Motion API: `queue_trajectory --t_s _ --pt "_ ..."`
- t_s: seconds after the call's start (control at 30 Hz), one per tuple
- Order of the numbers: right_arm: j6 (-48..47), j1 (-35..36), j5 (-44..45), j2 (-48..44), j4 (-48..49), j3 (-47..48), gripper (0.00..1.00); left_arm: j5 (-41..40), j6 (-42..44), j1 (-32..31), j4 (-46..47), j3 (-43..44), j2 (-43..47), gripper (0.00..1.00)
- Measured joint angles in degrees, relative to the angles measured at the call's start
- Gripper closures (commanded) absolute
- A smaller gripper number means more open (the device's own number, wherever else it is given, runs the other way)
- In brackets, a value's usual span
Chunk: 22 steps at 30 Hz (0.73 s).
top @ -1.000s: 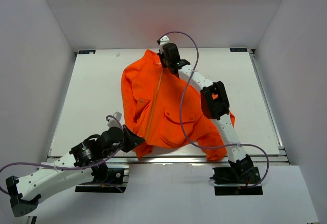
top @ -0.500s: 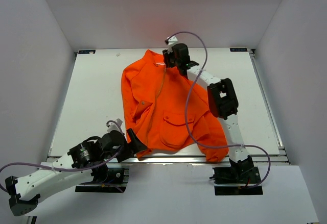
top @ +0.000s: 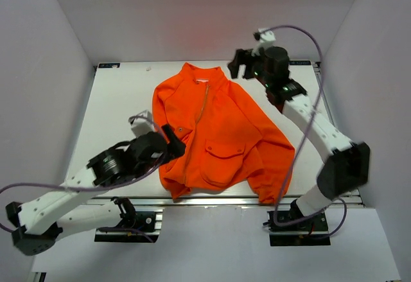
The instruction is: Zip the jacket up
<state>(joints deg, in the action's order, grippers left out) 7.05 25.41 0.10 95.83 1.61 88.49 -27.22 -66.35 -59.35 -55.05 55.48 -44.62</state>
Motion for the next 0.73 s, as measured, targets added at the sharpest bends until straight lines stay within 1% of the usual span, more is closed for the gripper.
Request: queue_trajectory --t_s 0.07,0.1,0.13,0.17,0.23,0.3,0.37,0.4,0.47,0.53,0.73 --pt "3.54 -1.25 1.88 -9.09 -1.42 -8.90 0.11 -5.11 3.74 2.12 0.61 4.66 -6.82 0.02" --pt "4.92 -2.16 2.58 -13.22 -2.40 -13.29 0.11 -5.60 6.40 4.17 1.81 6.78 -9.90 0.02" --pt "6.47 -3.30 3.28 -17.55 -3.91 -17.79 0.11 -3.93 10.43 8.48 4.33 8.63 -13.14 0.02" --pt "7.93 -4.55 4.33 -21.75 -5.79 -21.94 0.11 -1.88 13.81 13.60 7.63 9.35 -15.34 0.02" --pt "10.45 -6.84 6.47 -29.14 -8.55 -29.97 0.11 2.71 19.78 27.61 13.66 9.44 -18.95 0.02" --pt "12.44 -8.35 8.72 -36.13 -13.42 -36.85 0.10 6.82 23.39 39.60 17.09 8.92 -21.16 0.02" --pt "14.12 -8.70 11.13 -41.00 -18.01 -40.74 0.11 10.64 26.14 48.98 19.43 7.91 -22.64 0.02" --pt "15.26 -8.79 12.55 -43.12 -20.55 -41.99 0.11 12.26 27.32 52.43 20.37 7.15 -22.95 0.02" --pt "17.27 -8.81 14.58 -45.75 -24.52 -42.64 0.11 14.75 28.96 56.46 20.87 5.79 -23.30 0.02" --pt "19.28 -8.81 16.04 -47.56 -26.69 -42.64 0.11 16.17 30.18 58.36 21.33 4.17 -23.19 0.02" --pt "21.77 -8.81 17.33 -50.97 -27.65 -44.13 0.11 16.57 32.04 58.97 22.49 -1.64 -17.99 0.02"
